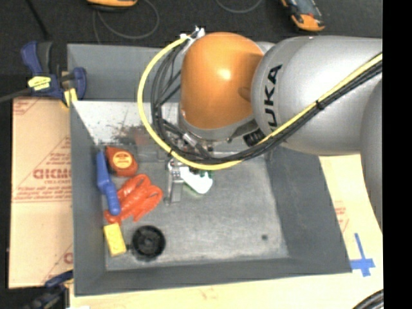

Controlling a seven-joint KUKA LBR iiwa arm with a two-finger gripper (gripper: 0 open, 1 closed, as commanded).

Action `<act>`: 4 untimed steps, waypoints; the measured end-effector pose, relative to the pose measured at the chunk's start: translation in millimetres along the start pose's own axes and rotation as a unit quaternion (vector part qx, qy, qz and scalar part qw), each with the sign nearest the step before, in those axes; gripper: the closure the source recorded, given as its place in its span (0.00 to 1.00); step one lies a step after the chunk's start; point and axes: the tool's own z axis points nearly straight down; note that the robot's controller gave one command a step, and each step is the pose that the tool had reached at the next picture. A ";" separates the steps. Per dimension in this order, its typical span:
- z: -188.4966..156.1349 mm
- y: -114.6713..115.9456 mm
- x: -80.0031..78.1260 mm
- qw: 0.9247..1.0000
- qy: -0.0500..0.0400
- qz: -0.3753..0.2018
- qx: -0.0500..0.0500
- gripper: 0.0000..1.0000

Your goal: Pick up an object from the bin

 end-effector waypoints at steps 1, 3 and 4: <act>-5.0 -0.9 -1.2 1.000 -0.004 0.002 -0.001 0.00; 38.2 -34.3 3.4 1.000 -0.003 0.005 -0.001 0.00; 69.5 -18.0 34.0 1.000 -0.005 -0.012 0.000 0.00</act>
Offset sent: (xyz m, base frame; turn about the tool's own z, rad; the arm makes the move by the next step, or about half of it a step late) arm -0.0304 -0.0174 -0.0396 -0.0388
